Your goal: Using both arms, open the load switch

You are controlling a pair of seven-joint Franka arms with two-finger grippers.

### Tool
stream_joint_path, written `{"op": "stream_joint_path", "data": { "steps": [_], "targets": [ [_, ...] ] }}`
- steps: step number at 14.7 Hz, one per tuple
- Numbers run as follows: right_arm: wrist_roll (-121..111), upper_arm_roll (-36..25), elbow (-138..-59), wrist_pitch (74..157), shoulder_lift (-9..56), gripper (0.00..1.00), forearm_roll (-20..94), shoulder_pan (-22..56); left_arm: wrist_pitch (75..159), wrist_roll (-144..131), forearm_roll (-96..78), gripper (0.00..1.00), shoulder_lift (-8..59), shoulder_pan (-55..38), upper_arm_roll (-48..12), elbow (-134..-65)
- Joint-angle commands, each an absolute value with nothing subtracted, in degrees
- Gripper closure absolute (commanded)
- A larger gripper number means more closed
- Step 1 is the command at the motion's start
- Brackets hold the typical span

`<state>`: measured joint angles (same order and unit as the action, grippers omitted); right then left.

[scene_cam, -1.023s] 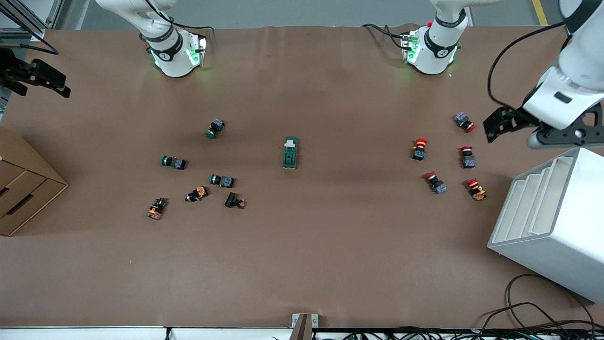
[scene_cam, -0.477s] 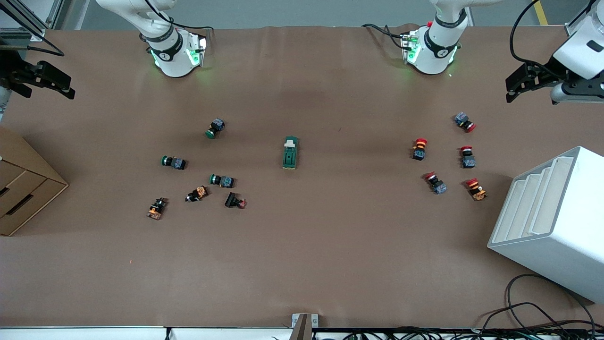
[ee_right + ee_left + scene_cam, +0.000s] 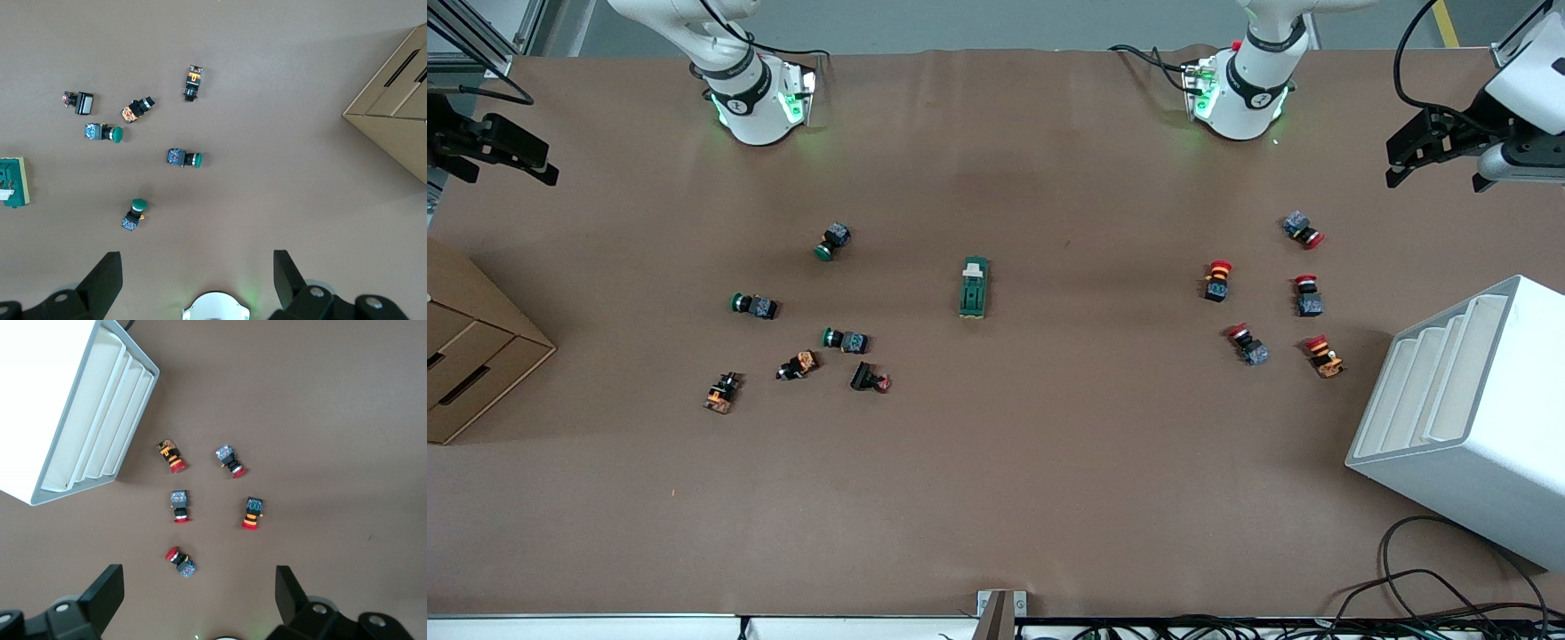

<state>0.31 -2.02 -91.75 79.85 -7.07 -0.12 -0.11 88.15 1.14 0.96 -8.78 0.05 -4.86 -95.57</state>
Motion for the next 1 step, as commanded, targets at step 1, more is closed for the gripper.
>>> {"op": "stream_joint_path", "data": {
  "steps": [1],
  "targets": [
    [-1.8,-1.8,-93.0,80.0,-8.7,0.0,-0.8,-0.4,86.7,2.0,-0.1,0.0,-6.5,-0.3,-4.4,-92.2]
  ]
}}
